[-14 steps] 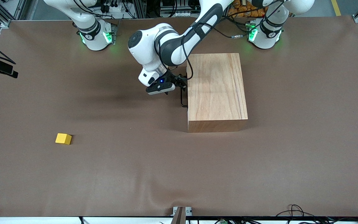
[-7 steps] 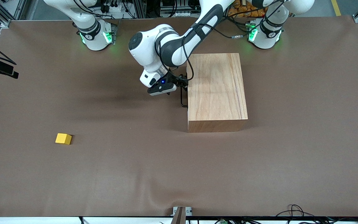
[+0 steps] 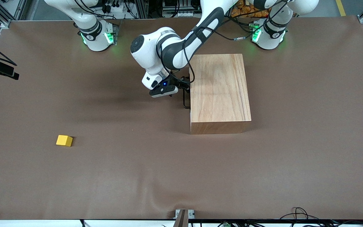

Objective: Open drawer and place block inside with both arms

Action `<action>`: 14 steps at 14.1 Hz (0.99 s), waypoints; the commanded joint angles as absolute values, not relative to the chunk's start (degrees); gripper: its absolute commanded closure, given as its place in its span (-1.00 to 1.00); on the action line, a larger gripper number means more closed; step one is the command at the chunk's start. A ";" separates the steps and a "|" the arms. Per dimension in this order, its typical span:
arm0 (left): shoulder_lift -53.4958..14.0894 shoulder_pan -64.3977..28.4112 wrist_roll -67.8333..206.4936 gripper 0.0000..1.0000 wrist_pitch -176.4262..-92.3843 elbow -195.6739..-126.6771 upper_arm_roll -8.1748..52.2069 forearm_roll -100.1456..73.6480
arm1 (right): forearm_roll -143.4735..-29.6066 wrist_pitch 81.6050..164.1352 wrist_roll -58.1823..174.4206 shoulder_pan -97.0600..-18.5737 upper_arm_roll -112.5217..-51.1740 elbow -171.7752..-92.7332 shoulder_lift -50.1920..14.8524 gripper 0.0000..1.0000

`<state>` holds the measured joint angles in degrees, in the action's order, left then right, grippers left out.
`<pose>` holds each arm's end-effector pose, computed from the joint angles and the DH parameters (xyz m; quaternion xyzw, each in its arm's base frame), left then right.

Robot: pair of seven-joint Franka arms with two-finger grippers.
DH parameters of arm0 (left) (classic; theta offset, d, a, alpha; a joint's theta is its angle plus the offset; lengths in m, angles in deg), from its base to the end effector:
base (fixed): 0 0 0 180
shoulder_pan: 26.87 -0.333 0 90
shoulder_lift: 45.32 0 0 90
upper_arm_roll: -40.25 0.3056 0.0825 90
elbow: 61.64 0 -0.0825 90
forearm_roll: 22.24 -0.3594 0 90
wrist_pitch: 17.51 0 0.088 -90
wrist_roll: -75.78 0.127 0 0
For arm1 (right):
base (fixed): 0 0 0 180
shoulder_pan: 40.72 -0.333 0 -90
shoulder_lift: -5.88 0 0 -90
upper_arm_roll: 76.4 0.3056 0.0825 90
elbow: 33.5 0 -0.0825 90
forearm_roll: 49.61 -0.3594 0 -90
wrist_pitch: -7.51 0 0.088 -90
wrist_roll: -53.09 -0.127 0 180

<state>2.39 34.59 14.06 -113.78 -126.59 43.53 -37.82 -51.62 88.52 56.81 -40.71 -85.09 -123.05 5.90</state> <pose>0.3846 -0.5803 0.2745 -0.9782 0.0097 -0.0626 0.1980 0.5042 -0.0722 0.5855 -0.9962 0.0419 0.0719 0.0254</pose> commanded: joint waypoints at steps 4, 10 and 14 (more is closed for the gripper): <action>2.93 34.92 14.87 -1.00 -115.85 -125.62 43.24 -38.32 | -51.01 88.72 56.16 -40.98 -84.57 -123.32 6.06 -1.00; 3.72 36.24 14.79 -1.00 -117.70 -125.62 43.24 -38.32 | -51.01 95.30 56.34 -40.90 -84.57 -127.35 2.29 -1.00; 4.51 36.50 14.79 -1.00 -119.01 -125.62 43.24 -38.32 | -51.01 97.78 56.51 -40.89 -84.57 -128.24 1.22 -1.00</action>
<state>3.06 35.86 14.08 -117.02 -126.57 43.09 -37.82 -51.62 97.51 56.81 -40.88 -84.80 -127.95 0.27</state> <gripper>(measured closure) 0.000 0.000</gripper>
